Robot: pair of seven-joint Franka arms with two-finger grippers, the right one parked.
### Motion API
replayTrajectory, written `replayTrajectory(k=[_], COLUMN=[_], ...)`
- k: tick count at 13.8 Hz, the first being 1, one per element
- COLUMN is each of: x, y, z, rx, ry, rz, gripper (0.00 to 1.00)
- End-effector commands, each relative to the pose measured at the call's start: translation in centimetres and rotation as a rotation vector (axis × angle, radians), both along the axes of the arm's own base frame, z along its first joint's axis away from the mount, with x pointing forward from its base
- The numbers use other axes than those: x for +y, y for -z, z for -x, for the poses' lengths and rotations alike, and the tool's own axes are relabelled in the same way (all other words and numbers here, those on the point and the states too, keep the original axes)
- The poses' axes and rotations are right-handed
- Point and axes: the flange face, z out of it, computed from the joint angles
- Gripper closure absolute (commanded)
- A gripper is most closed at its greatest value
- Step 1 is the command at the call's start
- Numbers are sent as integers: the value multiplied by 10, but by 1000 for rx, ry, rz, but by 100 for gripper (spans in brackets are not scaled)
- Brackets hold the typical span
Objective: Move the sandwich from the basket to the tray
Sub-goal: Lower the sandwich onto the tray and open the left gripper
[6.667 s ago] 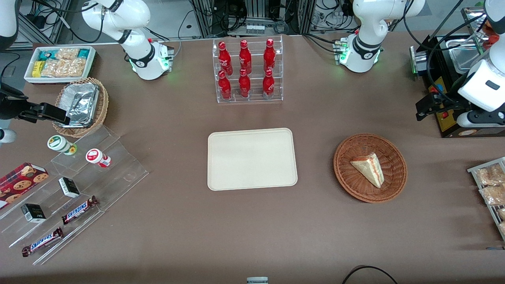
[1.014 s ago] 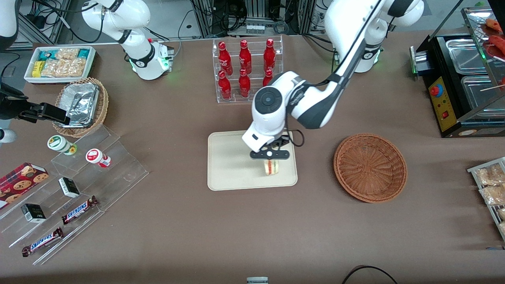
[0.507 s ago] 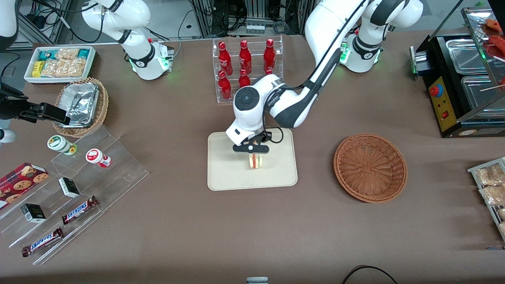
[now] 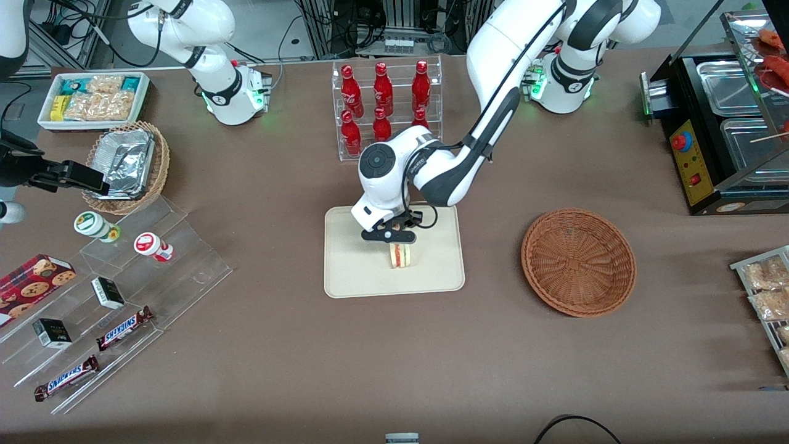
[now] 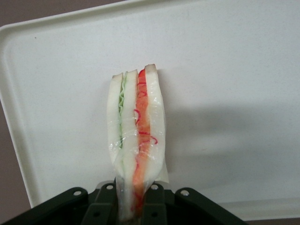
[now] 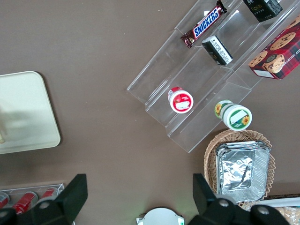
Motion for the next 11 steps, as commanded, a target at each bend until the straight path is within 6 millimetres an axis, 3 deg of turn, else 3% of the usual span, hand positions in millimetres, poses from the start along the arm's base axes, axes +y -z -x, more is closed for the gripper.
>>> replayTrajectory(k=[1,2,4,8,11], x=[-10,-11,-12,-12,-7], y=[5,7,7,-7,-48], z=[-3,-2,-1,-4,-11], rx=[-36,-40,-42,-52,-77], ry=[-13,-17,-19,-28,-85], rz=[10,17,14,27,50], gripper=[100,93,1,0,0])
